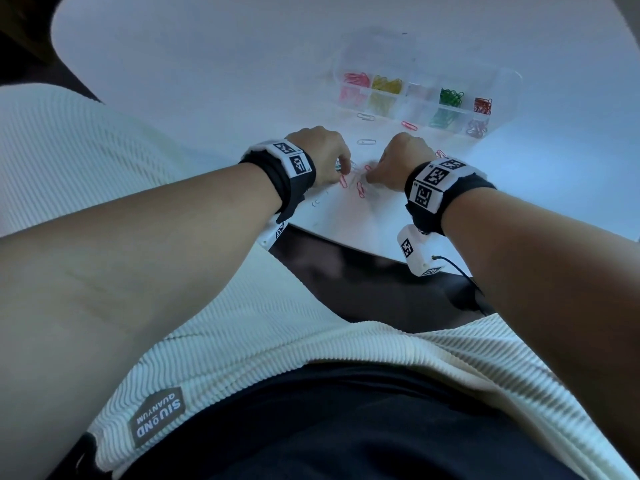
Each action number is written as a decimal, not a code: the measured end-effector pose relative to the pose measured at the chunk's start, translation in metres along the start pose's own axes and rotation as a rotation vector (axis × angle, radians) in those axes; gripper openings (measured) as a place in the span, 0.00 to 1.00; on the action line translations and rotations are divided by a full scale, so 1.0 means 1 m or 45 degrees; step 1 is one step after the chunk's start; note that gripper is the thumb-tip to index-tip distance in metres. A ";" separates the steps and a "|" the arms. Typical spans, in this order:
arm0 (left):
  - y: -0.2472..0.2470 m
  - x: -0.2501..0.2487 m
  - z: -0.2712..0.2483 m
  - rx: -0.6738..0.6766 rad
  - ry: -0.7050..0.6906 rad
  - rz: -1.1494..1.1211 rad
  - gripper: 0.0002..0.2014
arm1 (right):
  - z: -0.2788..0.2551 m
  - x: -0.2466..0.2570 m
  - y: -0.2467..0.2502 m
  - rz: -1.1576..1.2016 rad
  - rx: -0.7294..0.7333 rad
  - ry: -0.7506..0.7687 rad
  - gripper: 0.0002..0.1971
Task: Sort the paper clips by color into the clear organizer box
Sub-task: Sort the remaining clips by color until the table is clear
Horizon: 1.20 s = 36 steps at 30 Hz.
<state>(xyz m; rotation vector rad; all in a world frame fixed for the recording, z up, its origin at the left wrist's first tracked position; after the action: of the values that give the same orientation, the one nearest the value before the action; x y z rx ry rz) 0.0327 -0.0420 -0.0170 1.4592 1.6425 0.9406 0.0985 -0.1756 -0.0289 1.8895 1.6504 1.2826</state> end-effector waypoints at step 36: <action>-0.003 -0.018 -0.002 0.063 -0.034 0.172 0.05 | -0.057 -0.041 0.017 0.807 -0.029 0.015 0.15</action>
<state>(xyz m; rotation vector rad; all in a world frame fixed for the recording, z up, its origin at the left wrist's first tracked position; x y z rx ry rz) 0.0310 -0.0599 -0.0177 1.6265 1.5739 0.9557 0.0671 -0.2349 -0.0024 2.5001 1.0528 1.5151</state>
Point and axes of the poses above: each hand's wrist, its own z-axis towards the middle knuckle, its own y-axis out of the back of the hand, x = y × z, the point moved 3 cm from there along z, towards the middle knuckle, and after that the axes turned 14 degrees about z, right-handed, at the moved point
